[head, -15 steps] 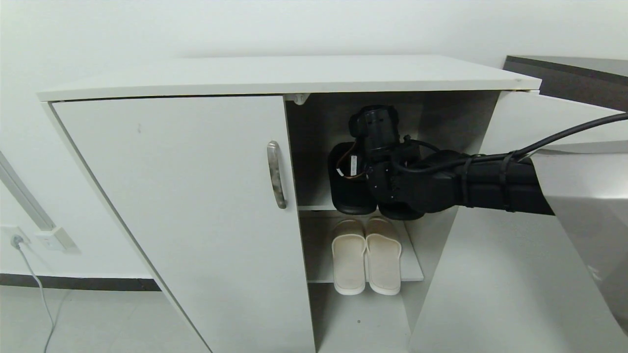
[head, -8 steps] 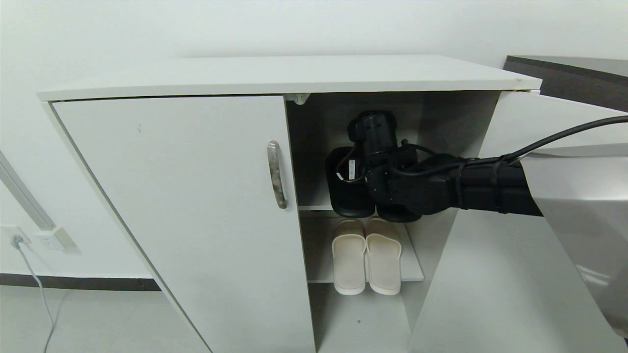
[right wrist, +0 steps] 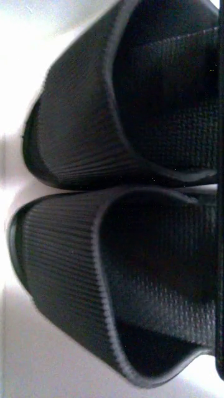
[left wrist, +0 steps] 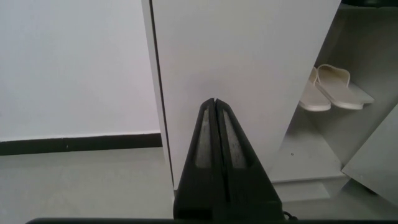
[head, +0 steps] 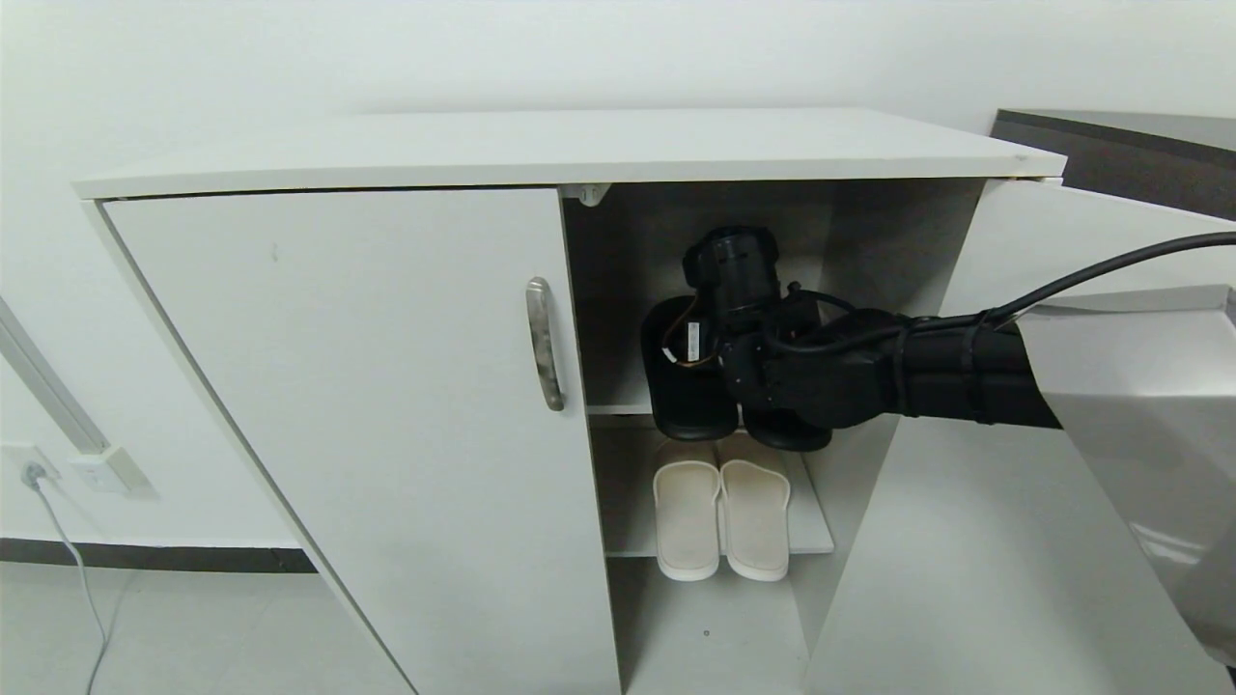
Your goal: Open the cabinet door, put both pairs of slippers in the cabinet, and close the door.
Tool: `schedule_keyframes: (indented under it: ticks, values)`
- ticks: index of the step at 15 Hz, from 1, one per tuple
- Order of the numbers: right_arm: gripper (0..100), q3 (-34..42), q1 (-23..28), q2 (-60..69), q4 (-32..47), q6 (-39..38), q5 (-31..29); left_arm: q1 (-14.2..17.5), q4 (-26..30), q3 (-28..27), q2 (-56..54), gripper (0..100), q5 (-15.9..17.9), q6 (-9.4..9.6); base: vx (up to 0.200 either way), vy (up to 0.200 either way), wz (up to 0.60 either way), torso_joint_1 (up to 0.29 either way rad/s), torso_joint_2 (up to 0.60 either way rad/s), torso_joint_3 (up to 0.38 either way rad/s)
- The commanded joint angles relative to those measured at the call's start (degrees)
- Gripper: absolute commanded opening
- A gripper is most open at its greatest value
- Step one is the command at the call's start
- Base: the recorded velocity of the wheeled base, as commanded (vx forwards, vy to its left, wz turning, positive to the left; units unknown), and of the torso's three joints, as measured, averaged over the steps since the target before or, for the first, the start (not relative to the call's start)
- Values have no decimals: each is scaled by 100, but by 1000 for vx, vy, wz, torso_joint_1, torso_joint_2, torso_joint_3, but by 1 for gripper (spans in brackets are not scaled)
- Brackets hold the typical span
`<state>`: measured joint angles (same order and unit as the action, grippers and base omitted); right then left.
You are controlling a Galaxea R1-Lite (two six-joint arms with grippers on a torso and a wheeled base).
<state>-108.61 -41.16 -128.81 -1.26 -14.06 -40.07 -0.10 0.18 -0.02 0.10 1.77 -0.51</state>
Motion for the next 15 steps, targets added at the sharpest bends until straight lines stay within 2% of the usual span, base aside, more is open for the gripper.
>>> schedule_keyframes:
  ticks: [1, 7, 11, 15]
  values:
    - [100, 279, -42, 198, -15, -1, -18, 1, -1, 2, -1, 0, -1, -2, 0, 0, 0, 0, 0, 0]
    - [100, 1034, -288, 822, -50, -106, -36, 1, -1, -6, -1, 0, -1, -2, 0, 0, 0, 0, 0, 0]
    - [100, 2019, -543, 1631, -59, -326, -36, 1, -1, 2, -1, 0, -1, -2, 0, 0, 0, 0, 0, 0]
    - [100, 3364, -947, 2562, -340, -528, 43, 1, -1, -6, -1, 0, -1, -2, 0, 0, 0, 0, 0, 0]
